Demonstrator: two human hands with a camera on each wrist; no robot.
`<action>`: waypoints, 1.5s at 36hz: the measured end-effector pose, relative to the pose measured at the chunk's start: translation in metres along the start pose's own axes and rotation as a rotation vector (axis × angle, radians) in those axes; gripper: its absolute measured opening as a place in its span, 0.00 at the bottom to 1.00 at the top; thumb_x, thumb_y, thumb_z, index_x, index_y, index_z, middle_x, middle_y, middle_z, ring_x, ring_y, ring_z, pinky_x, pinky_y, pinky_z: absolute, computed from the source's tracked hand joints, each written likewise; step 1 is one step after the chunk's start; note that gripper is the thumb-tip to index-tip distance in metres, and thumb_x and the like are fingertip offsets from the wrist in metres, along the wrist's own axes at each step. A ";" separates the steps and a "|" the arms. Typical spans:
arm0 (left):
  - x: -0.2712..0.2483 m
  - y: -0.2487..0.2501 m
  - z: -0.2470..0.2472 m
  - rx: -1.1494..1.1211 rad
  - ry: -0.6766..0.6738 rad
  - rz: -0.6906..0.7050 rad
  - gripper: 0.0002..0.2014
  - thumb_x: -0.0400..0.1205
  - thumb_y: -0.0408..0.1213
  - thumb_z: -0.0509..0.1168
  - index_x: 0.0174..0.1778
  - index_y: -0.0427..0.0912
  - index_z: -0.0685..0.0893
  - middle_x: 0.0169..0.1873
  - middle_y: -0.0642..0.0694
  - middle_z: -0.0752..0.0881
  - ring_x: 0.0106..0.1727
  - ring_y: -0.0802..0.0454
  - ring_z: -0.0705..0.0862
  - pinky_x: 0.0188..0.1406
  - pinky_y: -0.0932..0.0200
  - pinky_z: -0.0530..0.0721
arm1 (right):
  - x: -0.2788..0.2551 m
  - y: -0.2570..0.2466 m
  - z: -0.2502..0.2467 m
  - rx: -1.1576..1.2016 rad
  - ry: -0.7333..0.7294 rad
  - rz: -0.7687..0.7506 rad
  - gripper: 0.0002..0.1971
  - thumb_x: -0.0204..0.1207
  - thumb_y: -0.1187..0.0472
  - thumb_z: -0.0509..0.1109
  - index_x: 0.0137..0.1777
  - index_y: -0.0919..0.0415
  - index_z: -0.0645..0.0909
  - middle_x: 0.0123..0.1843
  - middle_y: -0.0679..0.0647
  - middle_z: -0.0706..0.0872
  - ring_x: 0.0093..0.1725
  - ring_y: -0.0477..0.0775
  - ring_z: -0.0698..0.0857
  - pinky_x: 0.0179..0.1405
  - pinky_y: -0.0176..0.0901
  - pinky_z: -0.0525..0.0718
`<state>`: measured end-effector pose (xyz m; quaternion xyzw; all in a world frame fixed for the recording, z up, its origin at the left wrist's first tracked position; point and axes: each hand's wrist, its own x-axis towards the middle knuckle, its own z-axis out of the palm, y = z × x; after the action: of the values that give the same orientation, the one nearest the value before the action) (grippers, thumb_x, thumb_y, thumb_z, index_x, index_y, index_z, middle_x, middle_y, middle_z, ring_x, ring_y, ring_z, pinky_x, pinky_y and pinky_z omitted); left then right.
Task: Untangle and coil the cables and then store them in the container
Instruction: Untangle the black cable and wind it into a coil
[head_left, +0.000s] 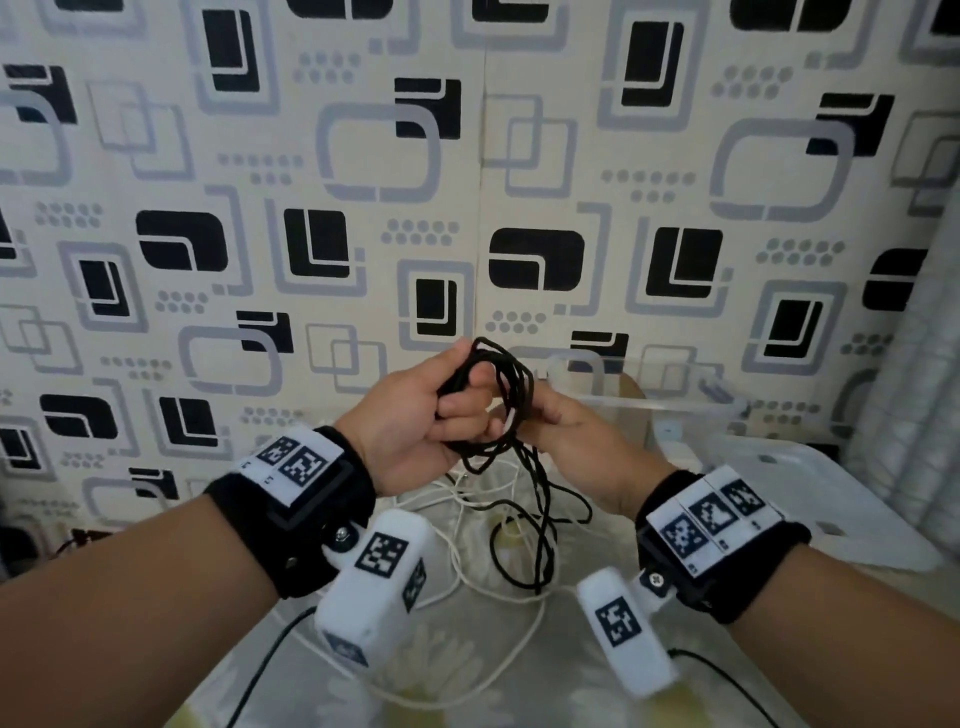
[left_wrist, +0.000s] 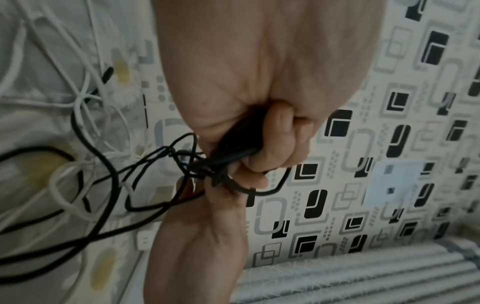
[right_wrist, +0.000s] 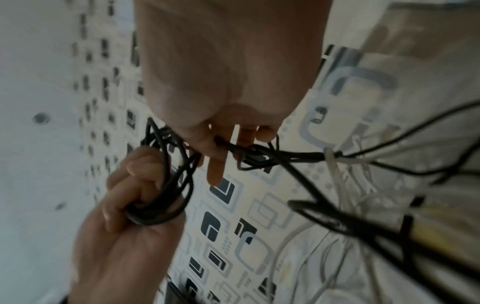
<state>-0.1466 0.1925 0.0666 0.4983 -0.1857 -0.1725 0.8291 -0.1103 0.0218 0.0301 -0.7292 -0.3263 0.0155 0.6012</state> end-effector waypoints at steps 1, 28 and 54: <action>0.001 -0.002 0.000 -0.040 0.008 0.013 0.22 0.89 0.51 0.48 0.34 0.44 0.74 0.17 0.55 0.62 0.15 0.60 0.59 0.42 0.62 0.82 | 0.000 -0.001 0.001 0.085 0.006 0.036 0.19 0.78 0.71 0.61 0.60 0.49 0.81 0.52 0.46 0.88 0.52 0.38 0.85 0.55 0.34 0.79; -0.004 -0.008 -0.010 -0.034 0.102 -0.048 0.20 0.88 0.48 0.50 0.34 0.42 0.73 0.16 0.53 0.65 0.13 0.58 0.63 0.38 0.62 0.85 | 0.020 0.014 -0.018 -0.507 0.460 -0.026 0.28 0.86 0.44 0.56 0.33 0.68 0.71 0.28 0.53 0.69 0.29 0.50 0.69 0.33 0.45 0.68; 0.010 -0.005 -0.008 -0.212 0.109 0.101 0.20 0.89 0.50 0.49 0.36 0.44 0.73 0.17 0.56 0.63 0.13 0.60 0.61 0.38 0.65 0.84 | 0.012 0.006 0.001 -0.139 0.038 0.105 0.21 0.76 0.43 0.57 0.37 0.57 0.85 0.37 0.54 0.81 0.41 0.54 0.76 0.52 0.61 0.75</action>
<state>-0.1341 0.1918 0.0600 0.4067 -0.1460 -0.1217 0.8936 -0.0985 0.0279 0.0293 -0.7855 -0.2765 0.0102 0.5536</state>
